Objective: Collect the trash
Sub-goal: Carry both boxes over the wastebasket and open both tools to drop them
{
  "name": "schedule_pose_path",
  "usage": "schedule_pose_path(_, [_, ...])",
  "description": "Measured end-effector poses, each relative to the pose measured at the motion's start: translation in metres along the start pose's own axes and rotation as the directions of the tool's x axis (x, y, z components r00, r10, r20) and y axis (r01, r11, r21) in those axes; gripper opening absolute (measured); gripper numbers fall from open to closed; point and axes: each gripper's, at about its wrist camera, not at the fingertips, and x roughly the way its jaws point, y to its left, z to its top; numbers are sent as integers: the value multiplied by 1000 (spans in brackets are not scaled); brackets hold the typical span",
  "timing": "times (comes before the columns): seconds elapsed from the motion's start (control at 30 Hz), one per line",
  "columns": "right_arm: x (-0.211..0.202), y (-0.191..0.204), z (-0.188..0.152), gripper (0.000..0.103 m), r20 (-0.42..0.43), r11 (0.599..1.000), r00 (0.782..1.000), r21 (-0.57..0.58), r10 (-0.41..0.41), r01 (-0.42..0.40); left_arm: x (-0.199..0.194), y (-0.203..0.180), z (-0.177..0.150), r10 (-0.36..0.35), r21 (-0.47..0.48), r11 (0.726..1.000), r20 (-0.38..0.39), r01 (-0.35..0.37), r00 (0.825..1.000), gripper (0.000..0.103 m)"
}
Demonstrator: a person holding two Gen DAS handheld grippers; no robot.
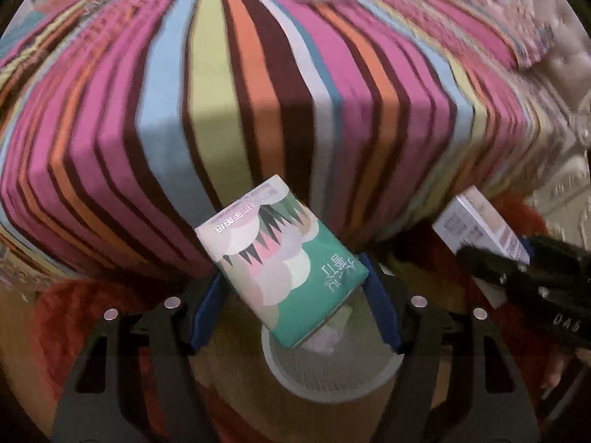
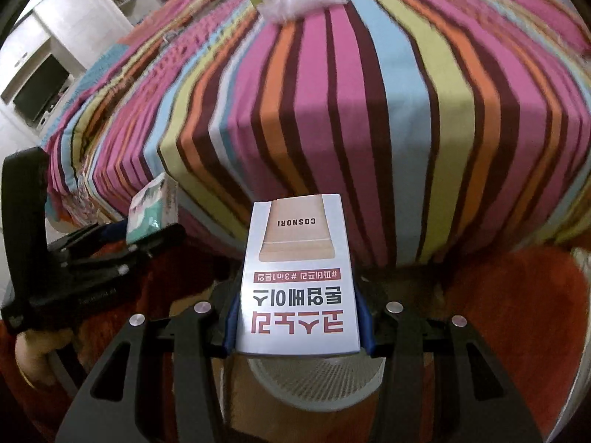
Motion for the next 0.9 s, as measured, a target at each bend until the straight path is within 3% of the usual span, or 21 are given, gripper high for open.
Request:
schedule_pose_path(0.23, [26,-6,-6,46,-158,999,987,31,-4,9,31,-14,-16,-13,37,999,-160,19,987,68])
schedule_pose_path(0.33, [47,-4,-7,46,-258,999,966,12,-34,38,52,-22,-23,-3,75,997,-261,23,965,68])
schedule_pose_path(0.47, [84,-4,-10,46,-426,996,900,-25,-89,87,77,-35,-32,35,140,990,-373,19,927,68])
schedule_pose_path(0.6, [104,-11,-17,46,-526,993,843,-38,-112,108,98,-45,-42,77,203,979,-452,18,889,68])
schedule_pose_path(0.67, [109,-15,-23,46,-561,992,818,-46,-124,118,103,-48,-45,90,222,975,-471,19,877,68])
schedule_pose_path(0.9, [111,-21,-29,46,-586,995,805,-5,-87,104,109,-58,-46,98,236,971,-505,28,858,68])
